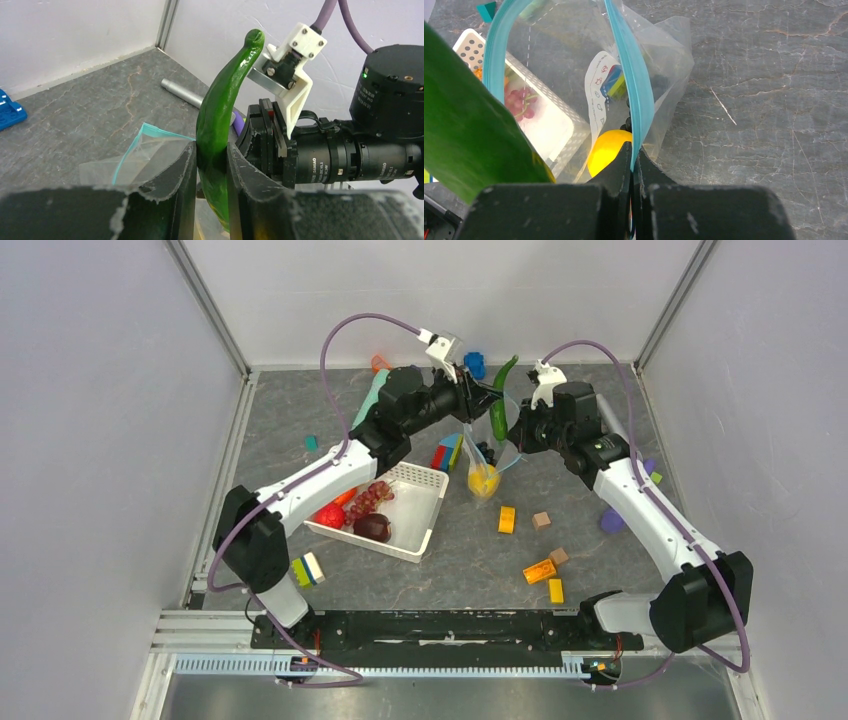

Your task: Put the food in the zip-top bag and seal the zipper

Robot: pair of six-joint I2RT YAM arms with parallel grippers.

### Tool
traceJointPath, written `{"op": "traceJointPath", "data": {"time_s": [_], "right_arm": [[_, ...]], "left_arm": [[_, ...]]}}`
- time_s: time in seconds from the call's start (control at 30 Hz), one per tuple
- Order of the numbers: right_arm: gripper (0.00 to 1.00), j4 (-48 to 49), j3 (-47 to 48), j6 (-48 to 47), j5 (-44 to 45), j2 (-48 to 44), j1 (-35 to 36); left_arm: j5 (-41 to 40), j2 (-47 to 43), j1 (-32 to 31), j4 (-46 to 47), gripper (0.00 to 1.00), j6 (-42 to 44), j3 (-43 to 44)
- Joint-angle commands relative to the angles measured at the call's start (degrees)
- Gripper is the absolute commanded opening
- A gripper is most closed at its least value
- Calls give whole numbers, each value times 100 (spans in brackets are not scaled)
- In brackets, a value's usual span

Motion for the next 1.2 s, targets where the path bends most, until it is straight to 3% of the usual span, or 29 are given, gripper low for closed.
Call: {"op": "traceJointPath", "data": {"time_s": [0.0,0.33,0.47,0.5,0.53,0.57,0.9,1.17], "right_arm": [[0,269,-50,85,-21,-152,-4],[0,271,-57,121,85,-137,-6],[0,265,-63,129,83,-139,-5],[0,265,-63,129,88,-135,0],[0,265,-63,124,88,-143,-11],[0,259,-58,125,104,-143,-4],[0,257,-81,123,130,-161,-6],[0,258,-104,68,231,-176,-4]], "left_arm": [[-207,-170,-144,231,8,266,-190],[-452,-257,-267,-53,22,448,-611],[-452,-361,-292,-73,59,483,-658],[-464,-384,-293,-120,72,496,-646],[-463,-398,-293,-198,95,497,-616],[-438,-422,-289,-266,99,505,-582],[-348,-1090,-293,-952,100,418,-628],[-2495,-2137,-248,-2303,100,362,-1562]]}}
